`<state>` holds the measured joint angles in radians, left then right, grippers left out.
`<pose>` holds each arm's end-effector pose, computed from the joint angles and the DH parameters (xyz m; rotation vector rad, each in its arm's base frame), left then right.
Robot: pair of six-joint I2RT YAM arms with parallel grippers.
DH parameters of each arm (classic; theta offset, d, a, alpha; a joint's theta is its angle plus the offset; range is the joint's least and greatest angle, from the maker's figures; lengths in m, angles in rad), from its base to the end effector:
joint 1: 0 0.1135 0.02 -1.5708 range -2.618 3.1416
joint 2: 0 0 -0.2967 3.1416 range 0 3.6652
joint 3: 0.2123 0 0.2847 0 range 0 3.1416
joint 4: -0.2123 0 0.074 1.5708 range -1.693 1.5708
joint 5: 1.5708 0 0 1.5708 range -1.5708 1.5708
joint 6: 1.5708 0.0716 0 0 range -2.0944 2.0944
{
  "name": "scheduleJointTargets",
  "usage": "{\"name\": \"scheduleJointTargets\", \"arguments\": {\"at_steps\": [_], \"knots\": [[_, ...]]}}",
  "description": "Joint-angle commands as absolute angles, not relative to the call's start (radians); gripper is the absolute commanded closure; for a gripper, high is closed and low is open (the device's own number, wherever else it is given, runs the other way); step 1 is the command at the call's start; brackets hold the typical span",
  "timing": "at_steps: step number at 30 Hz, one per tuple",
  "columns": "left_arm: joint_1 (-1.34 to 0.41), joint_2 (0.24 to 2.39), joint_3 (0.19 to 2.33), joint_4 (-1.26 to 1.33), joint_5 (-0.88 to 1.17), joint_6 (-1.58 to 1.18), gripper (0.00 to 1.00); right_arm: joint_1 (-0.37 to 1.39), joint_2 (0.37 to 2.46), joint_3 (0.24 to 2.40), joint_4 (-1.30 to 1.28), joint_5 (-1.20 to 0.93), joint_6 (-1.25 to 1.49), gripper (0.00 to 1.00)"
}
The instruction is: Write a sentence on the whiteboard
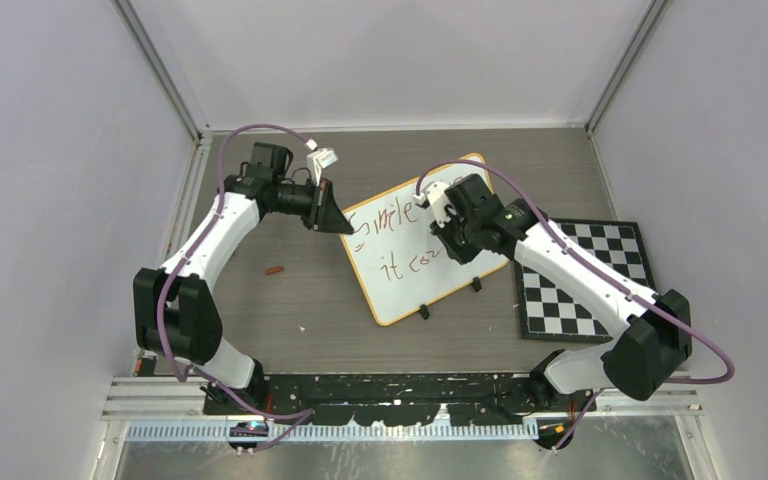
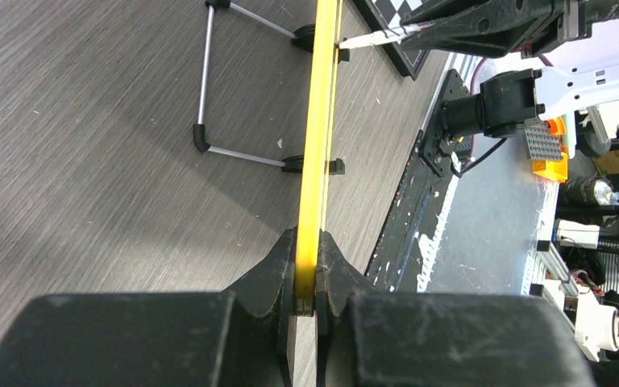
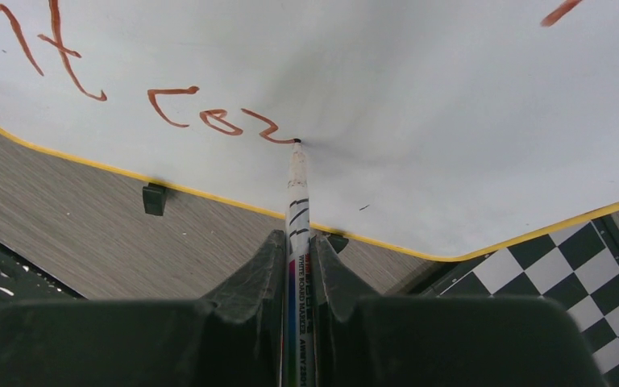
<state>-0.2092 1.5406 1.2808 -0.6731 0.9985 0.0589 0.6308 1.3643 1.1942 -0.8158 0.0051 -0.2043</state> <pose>0.3422 -0.1342 0.3059 0.7120 2.2058 -1.2970 0.2619 0.1908 0.2945 -1.0381 2.3449 0.1570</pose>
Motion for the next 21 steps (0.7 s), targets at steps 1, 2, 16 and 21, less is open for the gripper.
{"name": "scheduleJointTargets", "arguments": {"at_steps": [1,2,16,21], "knots": [[-0.204,1.534,1.307,-0.674,0.946,0.08,1.0,0.623,1.377,1.262,-0.781,0.052,-0.219,1.0],[-0.205,1.533,1.307,-0.675,0.947,0.08,1.0,0.621,1.378,1.268,-0.781,0.052,-0.215,1.0],[-0.204,1.532,1.299,-0.673,0.944,0.084,1.0,0.621,1.375,1.21,-0.779,0.018,-0.196,1.0],[-0.204,1.532,1.3,-0.675,0.943,0.084,1.0,0.621,1.355,1.174,-0.777,0.014,-0.183,1.0]]}}
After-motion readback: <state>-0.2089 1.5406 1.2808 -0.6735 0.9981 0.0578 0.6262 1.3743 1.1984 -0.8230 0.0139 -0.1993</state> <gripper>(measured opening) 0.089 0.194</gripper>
